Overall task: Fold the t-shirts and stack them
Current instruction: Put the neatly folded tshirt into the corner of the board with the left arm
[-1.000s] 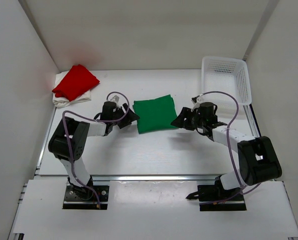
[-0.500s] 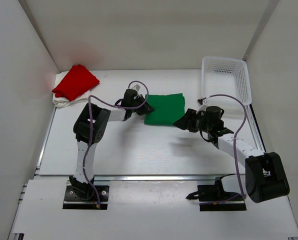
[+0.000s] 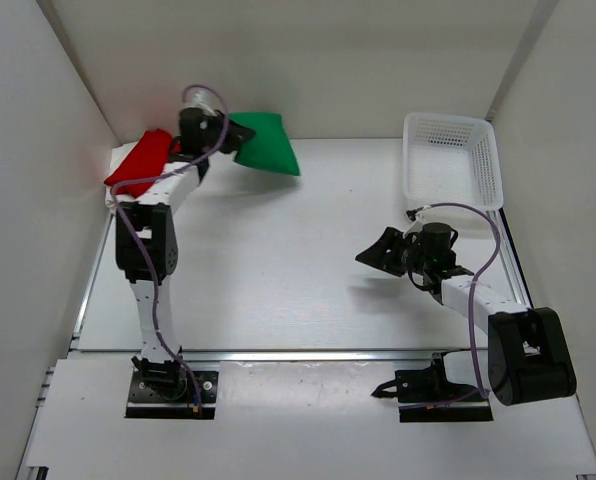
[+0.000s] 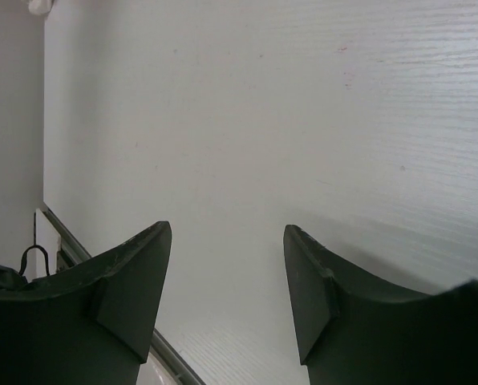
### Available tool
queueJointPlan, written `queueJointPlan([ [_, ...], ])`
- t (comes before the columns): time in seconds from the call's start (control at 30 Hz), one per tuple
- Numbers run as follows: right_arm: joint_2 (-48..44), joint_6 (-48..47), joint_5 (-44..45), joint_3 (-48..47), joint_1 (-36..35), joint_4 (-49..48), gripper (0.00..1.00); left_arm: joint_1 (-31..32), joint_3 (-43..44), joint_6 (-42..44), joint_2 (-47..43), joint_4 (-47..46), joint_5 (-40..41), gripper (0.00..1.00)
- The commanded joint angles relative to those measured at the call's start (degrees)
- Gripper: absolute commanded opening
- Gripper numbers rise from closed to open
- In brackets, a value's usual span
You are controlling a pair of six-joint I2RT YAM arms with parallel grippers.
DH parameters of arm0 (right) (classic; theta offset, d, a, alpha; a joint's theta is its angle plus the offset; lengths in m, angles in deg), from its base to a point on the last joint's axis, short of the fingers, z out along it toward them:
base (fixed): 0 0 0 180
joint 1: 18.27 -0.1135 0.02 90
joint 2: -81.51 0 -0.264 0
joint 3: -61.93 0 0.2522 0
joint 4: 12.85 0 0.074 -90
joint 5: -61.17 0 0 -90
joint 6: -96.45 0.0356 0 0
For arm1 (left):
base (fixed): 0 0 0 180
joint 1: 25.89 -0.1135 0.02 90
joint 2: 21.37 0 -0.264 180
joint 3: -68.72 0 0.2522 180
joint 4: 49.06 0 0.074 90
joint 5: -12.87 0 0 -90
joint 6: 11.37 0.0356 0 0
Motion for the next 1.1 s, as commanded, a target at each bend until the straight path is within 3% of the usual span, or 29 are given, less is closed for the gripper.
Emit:
queueJointPlan([
  [0.0,0.1,-1.7,-2.1,-2.0,-0.1,-0.7,0.57,-9.4,1.2,-1.8,-7.3,1.1,-1.3,0.0],
  [0.13,-0.4,-2.4,-2.0,-1.4,-0.9,-0.4,0.56,-20.0,-5.3,-0.3,-10.9,0.4,0.3,0.0],
  [0.2,-0.5,-2.2,-2.6,-0.9,-0.9,-1.0,0.56,-25.8,-15.3,-0.8,-13.5,-3.6,2.7,0.19],
  [0.27,-0.5,-2.9,-2.6,-1.2,-2.2,-0.4,0.57,-30.4,-22.9,-5.5,-14.6,-6.8,2.6,0.47],
  [0.3,-0.4,-2.9,-2.8,-0.9,-2.1,-0.7,0.57,-32.7,-28.2,-7.0,-15.1,-11.9,0.5,0.75],
  [0.33,-0.4,-3.0,-2.9,-1.2,-2.3,-0.4,0.57,-35.0,-32.6,-9.6,-16.0,-15.4,-0.1,0.97],
  [0.67,-3.3,-3.4,-2.2,3.1,-3.6,-1.3,0.57,-37.1,-46.1,-6.3,-27.8,-9.3,8.9,0.99],
  [0.87,-3.8,-4.1,5.2,3.4,-7.7,1.6,0.64,-33.7,-57.8,-6.5,-36.7,-8.5,10.4,0.99],
  [0.9,-3.7,-4.4,6.0,2.9,-8.6,2.0,0.99,-33.1,-58.8,-6.0,-37.8,-8.4,10.3,0.99],
  [1.07,-2.4,-5.7,6.5,3.2,-10.4,3.1,0.99,-22.6,-60.4,-0.3,-44.5,-3.9,7.3,0.98],
])
